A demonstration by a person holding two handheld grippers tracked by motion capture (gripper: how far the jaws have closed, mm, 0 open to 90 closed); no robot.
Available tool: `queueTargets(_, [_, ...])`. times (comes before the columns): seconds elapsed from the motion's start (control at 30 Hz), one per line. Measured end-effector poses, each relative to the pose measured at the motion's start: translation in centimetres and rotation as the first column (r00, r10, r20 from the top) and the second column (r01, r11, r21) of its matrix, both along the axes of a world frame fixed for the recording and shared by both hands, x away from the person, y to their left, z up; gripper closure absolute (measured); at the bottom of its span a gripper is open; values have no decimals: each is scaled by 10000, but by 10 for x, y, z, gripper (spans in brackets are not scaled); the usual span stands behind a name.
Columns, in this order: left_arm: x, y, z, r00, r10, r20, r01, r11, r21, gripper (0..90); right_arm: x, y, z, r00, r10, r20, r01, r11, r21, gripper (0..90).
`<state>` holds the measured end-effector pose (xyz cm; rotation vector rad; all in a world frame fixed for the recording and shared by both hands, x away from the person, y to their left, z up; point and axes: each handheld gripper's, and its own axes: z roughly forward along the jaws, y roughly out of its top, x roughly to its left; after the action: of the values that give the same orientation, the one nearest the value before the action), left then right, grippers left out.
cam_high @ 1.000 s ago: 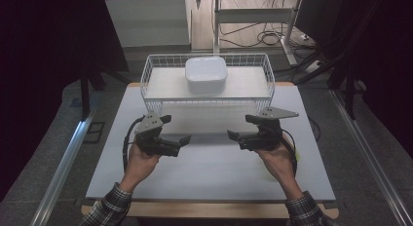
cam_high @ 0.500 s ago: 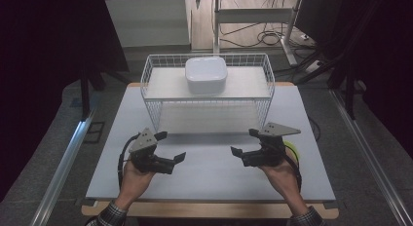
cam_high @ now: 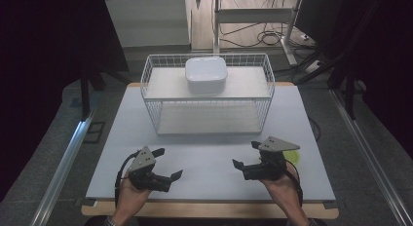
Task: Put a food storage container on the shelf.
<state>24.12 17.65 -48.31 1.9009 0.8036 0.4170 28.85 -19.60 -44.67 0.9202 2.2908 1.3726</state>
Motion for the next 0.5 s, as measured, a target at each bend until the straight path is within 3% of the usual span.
queueTargets(0.3, [-12,6,-13,9998,156,-100,-153,9994,303,36,-12,-2,-13,9998,46,214,-36,9989,-463,64])
queueTargets(0.5, [-17,8,-21,9993,247,-293,-233,9986,467,36,-17,-5,-23,9999,46,89,-38,9970,-772,58])
